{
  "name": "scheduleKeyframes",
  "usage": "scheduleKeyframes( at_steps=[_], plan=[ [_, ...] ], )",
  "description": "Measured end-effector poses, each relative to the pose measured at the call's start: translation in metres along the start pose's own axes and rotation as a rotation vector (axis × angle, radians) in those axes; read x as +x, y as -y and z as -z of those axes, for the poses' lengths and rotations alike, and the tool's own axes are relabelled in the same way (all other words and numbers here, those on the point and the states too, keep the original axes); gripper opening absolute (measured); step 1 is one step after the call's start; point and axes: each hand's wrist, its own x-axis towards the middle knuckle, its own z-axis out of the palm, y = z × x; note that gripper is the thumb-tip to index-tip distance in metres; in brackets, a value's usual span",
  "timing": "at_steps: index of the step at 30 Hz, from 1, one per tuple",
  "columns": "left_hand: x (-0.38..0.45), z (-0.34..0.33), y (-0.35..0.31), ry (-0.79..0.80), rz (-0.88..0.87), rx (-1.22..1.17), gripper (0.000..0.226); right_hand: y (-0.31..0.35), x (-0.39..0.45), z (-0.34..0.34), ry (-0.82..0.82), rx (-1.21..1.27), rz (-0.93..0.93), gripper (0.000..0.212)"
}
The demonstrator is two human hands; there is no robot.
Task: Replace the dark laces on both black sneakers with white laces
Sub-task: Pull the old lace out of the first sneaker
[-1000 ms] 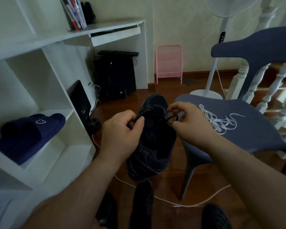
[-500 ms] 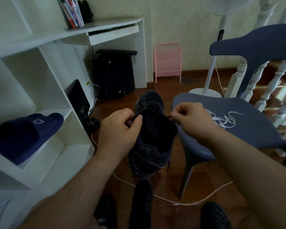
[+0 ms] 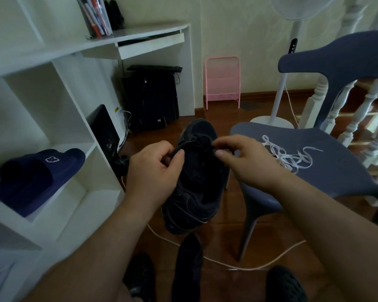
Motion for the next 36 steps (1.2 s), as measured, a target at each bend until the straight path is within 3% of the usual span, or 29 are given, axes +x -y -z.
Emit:
scheduleKeyframes(
  at_steps=[5,9,13,17,19,23,25,30,36],
  plan=[
    [-0.001,-0.002,0.001,0.025,-0.023,0.028,0.034,-0.003,0.0,0.001,0.114,-0.139,0.027,0.016],
    [-0.001,-0.003,0.002,0.031,-0.028,0.025,0.035,-0.006,0.004,0.004,0.079,-0.248,-0.009,0.013],
    [0.001,0.001,0.003,0.004,0.015,0.015,0.035,-0.027,0.006,0.013,0.021,-0.314,-0.226,0.025],
    [0.001,0.001,0.002,0.026,0.005,0.037,0.036,-0.046,0.002,0.013,0.25,-0.44,-0.423,0.022],
    [0.0,-0.001,0.002,0.04,0.003,0.034,0.037,-0.044,0.001,0.01,0.25,-0.404,-0.369,0.018],
    [0.001,-0.002,0.003,0.043,0.021,0.016,0.036,-0.024,0.002,0.005,-0.028,-0.074,-0.166,0.02],
    [0.001,-0.003,0.002,0.044,0.011,0.015,0.035,-0.013,0.0,0.003,0.017,0.072,-0.124,0.018],
    [-0.002,-0.005,0.002,0.058,-0.027,0.031,0.036,-0.011,-0.001,-0.004,0.181,-0.03,-0.095,0.028],
    [-0.002,-0.003,0.001,0.057,-0.031,0.026,0.035,-0.016,0.0,-0.006,0.105,-0.168,-0.082,0.017]
  ],
)
